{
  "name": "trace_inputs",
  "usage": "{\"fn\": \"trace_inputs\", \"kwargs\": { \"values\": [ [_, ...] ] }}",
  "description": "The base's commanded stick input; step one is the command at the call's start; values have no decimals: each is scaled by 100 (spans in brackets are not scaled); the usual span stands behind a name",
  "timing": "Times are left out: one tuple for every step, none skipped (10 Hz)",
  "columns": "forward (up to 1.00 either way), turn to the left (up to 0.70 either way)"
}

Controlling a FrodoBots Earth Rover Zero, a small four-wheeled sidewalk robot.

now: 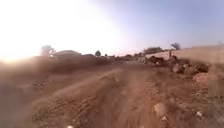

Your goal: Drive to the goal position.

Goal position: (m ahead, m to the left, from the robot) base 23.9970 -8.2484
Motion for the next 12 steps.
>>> {"fn": "trace_inputs", "kwargs": {
  "values": [
    [69, 0],
    [69, 0],
    [69, 0],
    [69, 0],
    [69, 0],
    [69, 0],
    [69, 0],
    [69, 0],
    [69, 0],
    [69, -2],
    [69, -17],
    [69, -32]
  ]
}}
